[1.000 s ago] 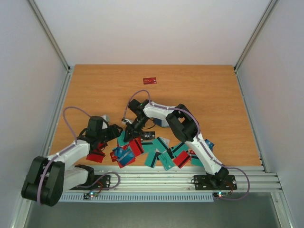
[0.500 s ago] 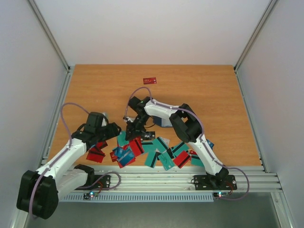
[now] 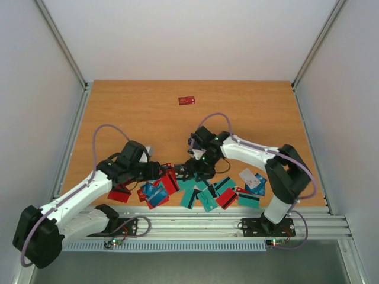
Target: Put the credit cards into the card holder
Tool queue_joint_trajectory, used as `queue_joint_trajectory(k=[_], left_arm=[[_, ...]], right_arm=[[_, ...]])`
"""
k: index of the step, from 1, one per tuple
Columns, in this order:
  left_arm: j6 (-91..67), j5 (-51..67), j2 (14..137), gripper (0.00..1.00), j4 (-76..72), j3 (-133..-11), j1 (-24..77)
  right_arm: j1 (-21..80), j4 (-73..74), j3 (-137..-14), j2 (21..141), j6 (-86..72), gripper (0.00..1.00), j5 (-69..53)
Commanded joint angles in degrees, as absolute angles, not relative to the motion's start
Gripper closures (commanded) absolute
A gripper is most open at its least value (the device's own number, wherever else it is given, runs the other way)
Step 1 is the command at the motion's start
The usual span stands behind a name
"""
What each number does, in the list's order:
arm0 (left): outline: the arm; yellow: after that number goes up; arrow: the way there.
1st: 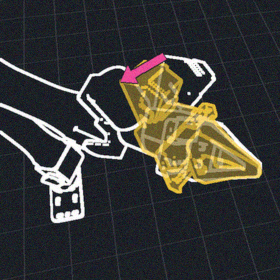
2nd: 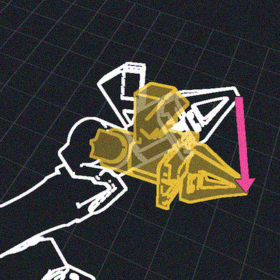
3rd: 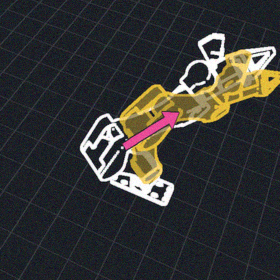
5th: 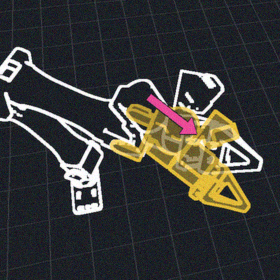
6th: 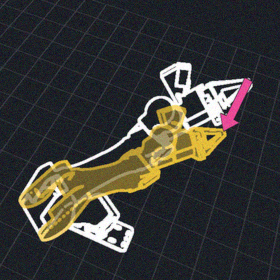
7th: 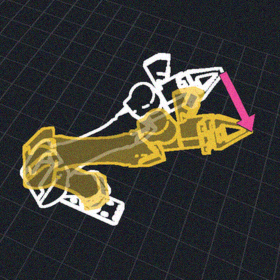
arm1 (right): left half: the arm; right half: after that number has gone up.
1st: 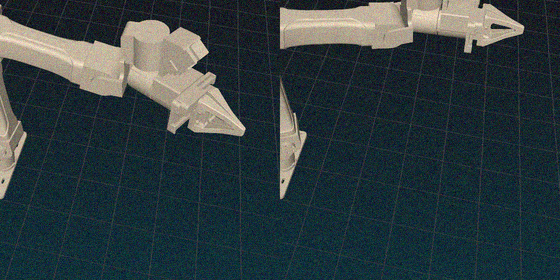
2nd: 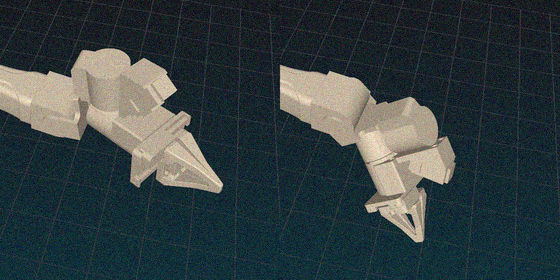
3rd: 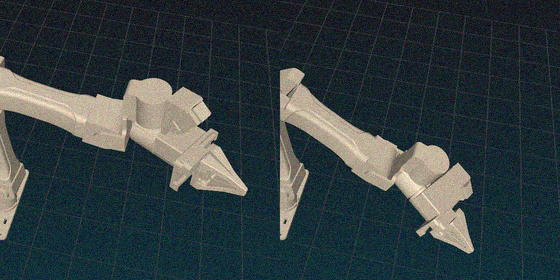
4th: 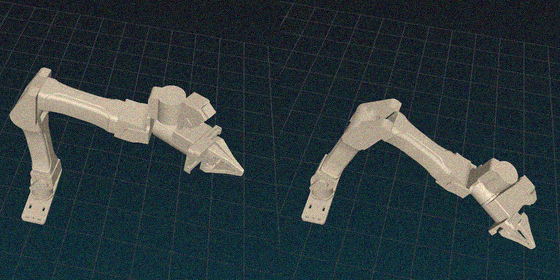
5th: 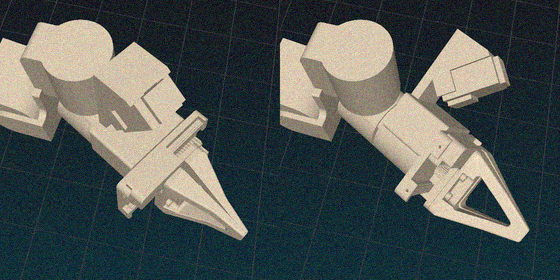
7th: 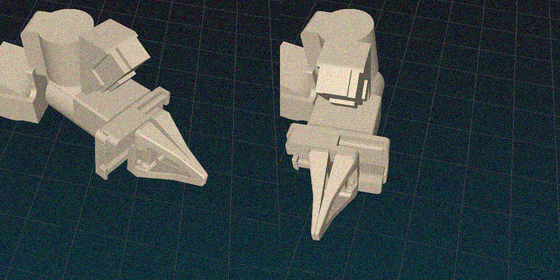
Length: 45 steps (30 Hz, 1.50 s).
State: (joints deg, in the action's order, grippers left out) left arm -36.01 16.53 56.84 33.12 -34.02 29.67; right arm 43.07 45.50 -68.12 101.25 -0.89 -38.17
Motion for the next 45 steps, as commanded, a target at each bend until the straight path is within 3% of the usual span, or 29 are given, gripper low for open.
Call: queue_joint_trajectory(k=[1,6,7,19,24,35,45], left_arm=[[-37.88,18.71,60.10,0.40,28.61,-36.34,35.39],[-41.67,17.27,67.62,0.42,23.43,-38.73,43.68],[-42.52,17.11,69.34,0.43,22.27,-39.60,45.53],[-40.90,20.96,87.87,0.61,12.79,-49.33,52.60],[-40.78,23.24,92.83,0.70,10.49,-51.36,54.40],[-39.49,28.38,98.47,0.76,11.03,-54.56,55.95],[-38.86,31.77,100.12,0.79,9.76,-53.17,57.03]], right_arm=[[42.95,40.21,-57.80,91.29,-10.86,0.28,-30.83],[42.80,38.42,-48.84,80.31,-16.26,0.02,-27.64],[42.80,39.21,-47.91,78.44,-17.16,0.02,-26.67],[41.37,38.58,-36.43,67.14,-27.86,0.02,-25.06],[41.37,35.61,-31.00,64.19,-34.25,0.12,-26.85],[42.03,36.68,-28.20,61.81,-38.54,0.15,-28.92],[45.01,27.59,-22.58,61.00,-43.88,0.21,-30.14]])
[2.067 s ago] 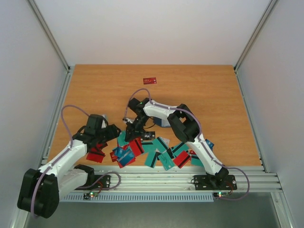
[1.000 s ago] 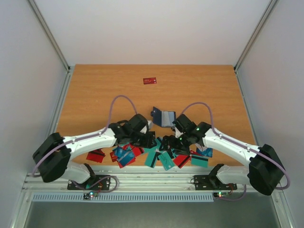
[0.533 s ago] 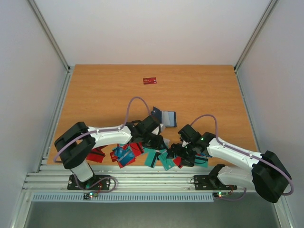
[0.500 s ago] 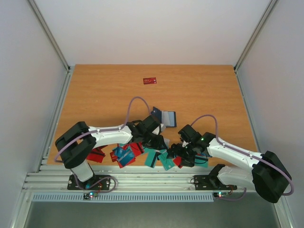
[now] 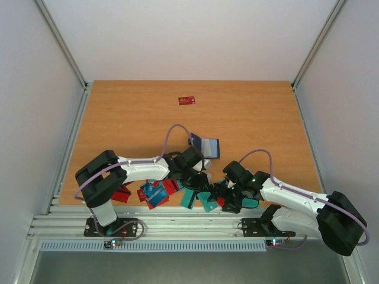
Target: Put the credit cards into the card holder
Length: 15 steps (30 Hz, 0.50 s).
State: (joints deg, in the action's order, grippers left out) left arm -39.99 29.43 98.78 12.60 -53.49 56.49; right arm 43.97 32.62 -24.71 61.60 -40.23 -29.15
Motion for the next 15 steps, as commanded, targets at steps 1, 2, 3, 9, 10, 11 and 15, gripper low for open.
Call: queue_joint_trajectory(k=[1,2,3,9,10,11,15], left_arm=[[-38.85,31.96,100.42,0.79,9.76,-53.28,57.04],[-38.97,32.25,100.84,0.79,9.85,-53.45,57.04],[-39.01,32.52,101.32,0.79,10.13,-53.77,57.08],[-38.22,31.12,103.25,0.79,12.32,-54.27,57.22],[-37.96,30.88,103.64,0.79,12.68,-54.24,57.22],[-37.82,30.78,104.03,0.79,12.75,-54.12,57.21],[-37.96,30.04,105.63,0.79,12.71,-53.17,57.24]], right_arm=[[45.14,26.44,-21.74,60.85,-44.55,0.22,-29.96],[45.31,25.17,-20.81,60.51,-45.23,0.22,-29.72],[45.42,24.01,-19.96,60.14,-45.90,0.23,-29.59],[45.70,21.52,-17.89,59.37,-46.92,0.24,-28.58],[45.75,20.93,-17.58,59.43,-47.15,0.24,-28.51],[45.79,20.31,-17.24,59.58,-47.44,0.24,-28.49],[46.09,18.73,-17.08,60.25,-47.45,0.25,-28.74]])
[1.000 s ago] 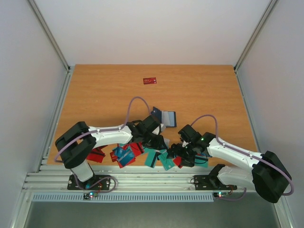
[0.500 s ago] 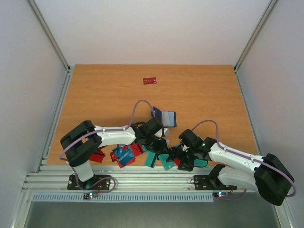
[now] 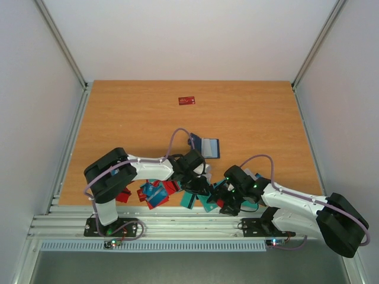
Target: Put the credit cards into the card holder
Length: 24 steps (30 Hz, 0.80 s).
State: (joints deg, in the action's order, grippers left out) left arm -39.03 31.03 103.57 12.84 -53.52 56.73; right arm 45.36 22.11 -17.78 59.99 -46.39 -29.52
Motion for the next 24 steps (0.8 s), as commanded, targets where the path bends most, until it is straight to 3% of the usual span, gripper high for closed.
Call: queue_joint_trajectory(k=[1,24], left_arm=[[-37.97,29.88,105.82,0.79,12.62,-52.87,57.26],[-39.99,29.18,106.70,0.78,10.71,-51.58,57.22]], right_arm=[[46.14,18.72,-17.27,60.50,-47.29,0.24,-28.78],[45.09,40.97,-33.64,63.96,-31.14,0.20,-21.31]])
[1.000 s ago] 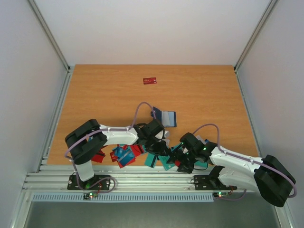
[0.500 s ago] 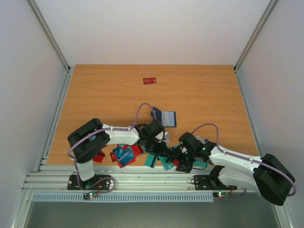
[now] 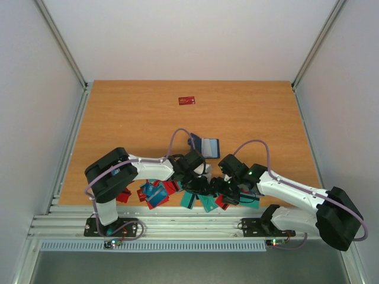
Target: Put the credit cards into the card holder
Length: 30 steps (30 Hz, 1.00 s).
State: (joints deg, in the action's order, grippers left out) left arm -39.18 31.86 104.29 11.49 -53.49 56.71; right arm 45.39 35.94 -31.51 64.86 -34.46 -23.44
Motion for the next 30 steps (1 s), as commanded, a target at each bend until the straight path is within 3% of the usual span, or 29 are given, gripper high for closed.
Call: queue_joint_trajectory(k=[1,8,19,30], left_arm=[[-40.58,29.18,106.58,0.78,10.24,-51.39,57.26],[-41.58,29.44,106.43,0.78,9.40,-51.17,57.22],[-41.41,28.86,106.00,0.78,10.24,-49.89,57.22],[-42.26,27.79,103.97,0.78,8.84,-46.32,57.22]], right_arm=[[45.13,40.97,-33.59,63.37,-31.49,0.21,-21.81],[49.76,37.02,-31.21,58.68,-39.44,0.21,-23.77],[57.74,31.27,-24.37,56.37,-53.39,0.27,-14.96],[63.98,20.32,-21.65,62.29,-60.10,0.29,-11.73]])
